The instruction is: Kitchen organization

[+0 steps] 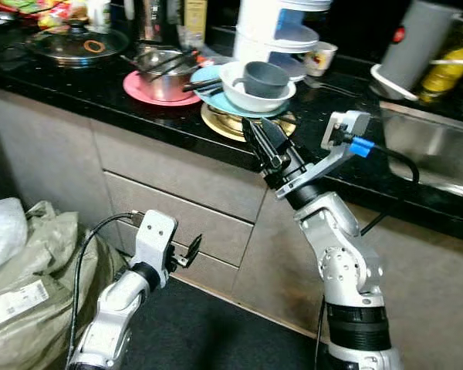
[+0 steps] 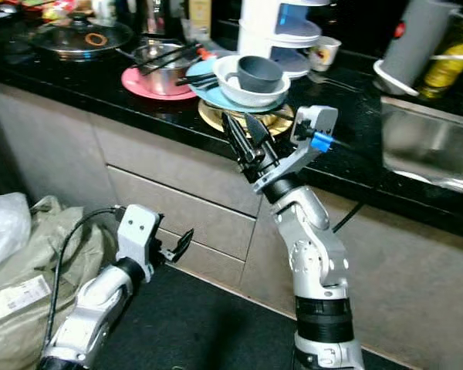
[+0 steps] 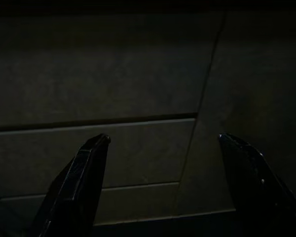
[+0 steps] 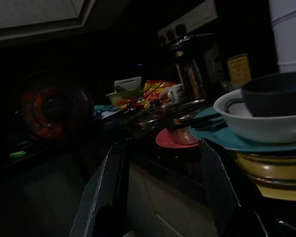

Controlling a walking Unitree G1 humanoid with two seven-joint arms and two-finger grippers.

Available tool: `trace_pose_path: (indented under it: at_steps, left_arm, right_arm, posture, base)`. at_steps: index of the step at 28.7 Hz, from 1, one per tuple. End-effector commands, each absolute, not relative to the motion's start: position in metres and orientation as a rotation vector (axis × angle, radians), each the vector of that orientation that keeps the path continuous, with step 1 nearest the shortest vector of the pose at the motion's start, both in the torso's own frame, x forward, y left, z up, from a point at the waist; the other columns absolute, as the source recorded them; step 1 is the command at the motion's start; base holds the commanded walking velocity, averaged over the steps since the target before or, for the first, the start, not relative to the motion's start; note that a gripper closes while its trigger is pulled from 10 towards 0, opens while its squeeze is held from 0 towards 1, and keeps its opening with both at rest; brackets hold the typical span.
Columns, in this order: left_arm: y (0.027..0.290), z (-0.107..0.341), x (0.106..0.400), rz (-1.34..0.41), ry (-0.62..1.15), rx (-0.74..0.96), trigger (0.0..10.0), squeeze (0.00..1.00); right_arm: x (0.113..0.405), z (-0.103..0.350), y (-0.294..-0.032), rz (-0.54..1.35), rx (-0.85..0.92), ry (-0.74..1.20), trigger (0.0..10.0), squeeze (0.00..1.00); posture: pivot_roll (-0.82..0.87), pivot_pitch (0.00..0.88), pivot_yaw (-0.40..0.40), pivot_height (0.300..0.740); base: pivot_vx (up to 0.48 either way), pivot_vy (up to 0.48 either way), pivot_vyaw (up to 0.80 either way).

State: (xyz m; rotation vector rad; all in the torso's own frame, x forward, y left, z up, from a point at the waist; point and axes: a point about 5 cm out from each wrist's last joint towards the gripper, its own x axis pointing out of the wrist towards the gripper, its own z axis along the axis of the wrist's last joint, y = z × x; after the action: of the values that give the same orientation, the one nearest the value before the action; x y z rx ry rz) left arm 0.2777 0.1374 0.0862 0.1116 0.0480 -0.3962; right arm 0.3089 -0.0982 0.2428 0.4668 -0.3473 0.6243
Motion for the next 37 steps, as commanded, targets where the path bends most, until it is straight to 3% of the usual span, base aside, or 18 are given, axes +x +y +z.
trace_pose_path:
  at_steps: [1,12,37]
  left_arm:
    - [0.137,0.082,0.275,-0.401,0.057,0.104,10.0,0.00]
    - [0.139,0.083,0.277,-0.389,0.046,0.093,10.0,0.00]
    - [0.138,0.082,0.277,-0.418,0.042,0.092,10.0,0.00]
  right_arm:
    - [0.309,0.247,-0.098,0.623,0.440,-0.359,10.0,0.00]
    - [0.309,0.261,-0.088,0.661,0.294,-0.396,10.0,0.00]
    - [0.308,0.273,-0.094,0.669,0.367,-0.450,10.0,0.00]
  posture:
    - [0.12,0.041,-0.133,0.740]
    - [0.13,0.036,-0.137,0.740]
    - [0.13,0.026,-0.126,0.740]
  base:
    - [0.000,0.000,0.00]
    - [0.133,0.000,0.00]
    - [0.380,0.000,0.00]
